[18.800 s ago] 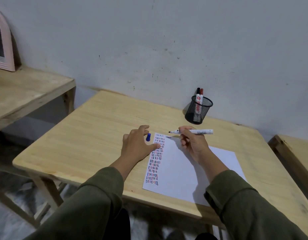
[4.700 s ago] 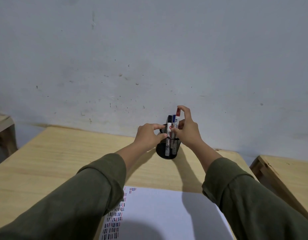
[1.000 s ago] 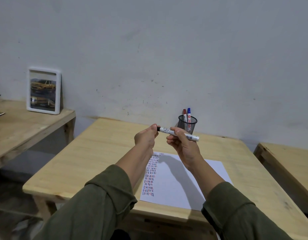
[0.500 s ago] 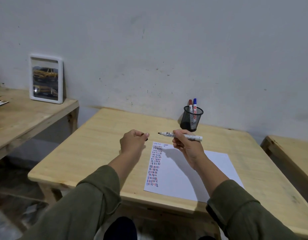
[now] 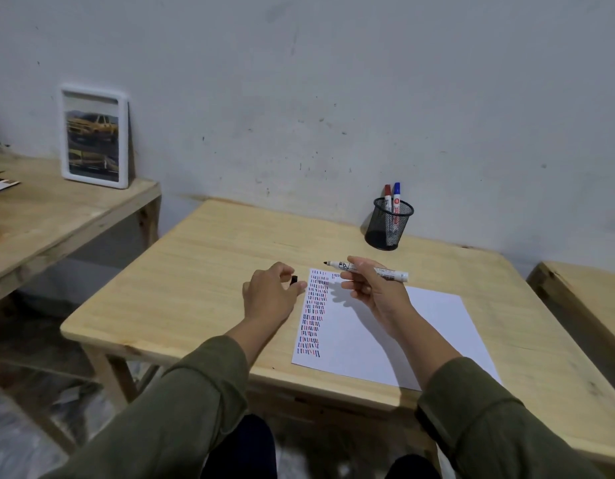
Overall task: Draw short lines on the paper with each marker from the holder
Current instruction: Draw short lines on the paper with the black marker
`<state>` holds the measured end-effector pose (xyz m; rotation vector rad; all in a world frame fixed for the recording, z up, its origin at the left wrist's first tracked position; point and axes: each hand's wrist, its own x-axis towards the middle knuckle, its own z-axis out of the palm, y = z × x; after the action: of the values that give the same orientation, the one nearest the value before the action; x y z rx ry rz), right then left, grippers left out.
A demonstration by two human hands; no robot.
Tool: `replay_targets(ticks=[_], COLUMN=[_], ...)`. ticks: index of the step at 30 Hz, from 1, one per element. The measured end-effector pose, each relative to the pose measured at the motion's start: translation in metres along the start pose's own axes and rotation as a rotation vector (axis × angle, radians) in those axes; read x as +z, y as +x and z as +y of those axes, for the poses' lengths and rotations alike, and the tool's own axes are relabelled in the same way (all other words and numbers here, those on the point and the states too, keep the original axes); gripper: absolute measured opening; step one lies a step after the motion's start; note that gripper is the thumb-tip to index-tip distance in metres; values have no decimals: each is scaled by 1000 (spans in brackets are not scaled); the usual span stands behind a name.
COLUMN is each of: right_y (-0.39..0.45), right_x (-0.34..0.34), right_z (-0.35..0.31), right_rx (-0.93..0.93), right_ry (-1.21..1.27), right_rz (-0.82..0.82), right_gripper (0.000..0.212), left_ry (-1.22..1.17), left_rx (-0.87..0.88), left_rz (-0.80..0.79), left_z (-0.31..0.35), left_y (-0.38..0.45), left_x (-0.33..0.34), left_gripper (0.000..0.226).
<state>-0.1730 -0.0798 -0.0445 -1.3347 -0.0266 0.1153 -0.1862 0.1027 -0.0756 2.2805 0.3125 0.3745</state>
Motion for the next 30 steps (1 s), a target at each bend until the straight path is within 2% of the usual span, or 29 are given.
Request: replay_targets(ticks=[3, 5, 7, 11, 14, 22, 30], right_y=[1, 4, 9, 15, 18, 38, 43], right_x=[-1, -2, -4, -8, -10, -12, -13], right_z=[2, 3, 4, 4, 5, 12, 26], right_rx=[-11, -31, -38, -22, -5, -47, -101], right_ry=[-38, -68, -74, -78, -110, -312, -550], right_rz=[17, 64, 120, 163, 181, 263, 221], right_gripper=[2, 6, 8, 5, 7, 13, 17], left_ry=[129, 216, 294, 381, 397, 464, 461], left_rx=[154, 284, 314, 116, -32, -62, -71], left_rz=[-7, -35, -54, -69, -98, -95, -88], left_z=[4, 10, 14, 12, 8, 7, 6], left_y=[-7, -15, -22, -27, -27, -27, -26], left_x=[1, 4, 9, 14, 13, 15, 16], left_gripper=[45, 49, 58, 97, 112, 113, 113])
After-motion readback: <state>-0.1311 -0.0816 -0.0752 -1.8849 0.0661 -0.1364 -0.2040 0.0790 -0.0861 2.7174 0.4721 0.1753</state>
